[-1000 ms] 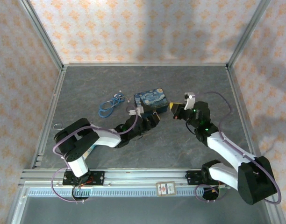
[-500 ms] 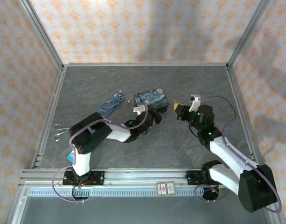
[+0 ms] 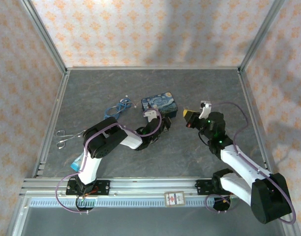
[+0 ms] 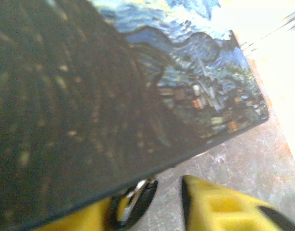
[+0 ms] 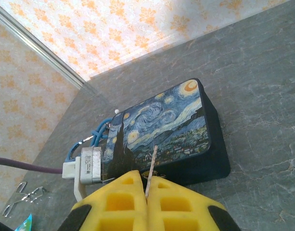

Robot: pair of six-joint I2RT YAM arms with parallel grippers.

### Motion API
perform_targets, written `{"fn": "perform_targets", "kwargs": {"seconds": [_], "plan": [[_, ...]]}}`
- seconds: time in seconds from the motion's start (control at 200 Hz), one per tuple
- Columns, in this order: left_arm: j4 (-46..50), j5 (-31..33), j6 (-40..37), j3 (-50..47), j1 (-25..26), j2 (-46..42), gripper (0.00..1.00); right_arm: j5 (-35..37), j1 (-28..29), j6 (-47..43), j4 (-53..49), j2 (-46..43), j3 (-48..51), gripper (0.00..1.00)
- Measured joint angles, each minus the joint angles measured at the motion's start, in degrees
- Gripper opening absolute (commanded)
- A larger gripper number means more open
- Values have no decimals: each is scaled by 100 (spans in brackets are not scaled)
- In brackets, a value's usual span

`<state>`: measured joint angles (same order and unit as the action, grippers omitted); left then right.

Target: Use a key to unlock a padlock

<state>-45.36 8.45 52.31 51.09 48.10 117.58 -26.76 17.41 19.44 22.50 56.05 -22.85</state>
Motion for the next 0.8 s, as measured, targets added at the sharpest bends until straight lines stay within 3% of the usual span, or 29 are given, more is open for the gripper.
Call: {"fn": "perform_targets", "kwargs": {"seconds": [0.32, 0.621, 0.801], "plan": [[-466, -619, 114, -164, -334, 61, 3, -61, -24, 258, 319, 177, 236, 0], [-804, -1832, 815, -603, -949, -291, 0, -931, -59, 1106, 1429, 1139, 726, 0], [-1279, -2533, 1427, -625, -1034, -291, 0, -1537, -59, 1547, 2240, 1834, 892, 0]]}}
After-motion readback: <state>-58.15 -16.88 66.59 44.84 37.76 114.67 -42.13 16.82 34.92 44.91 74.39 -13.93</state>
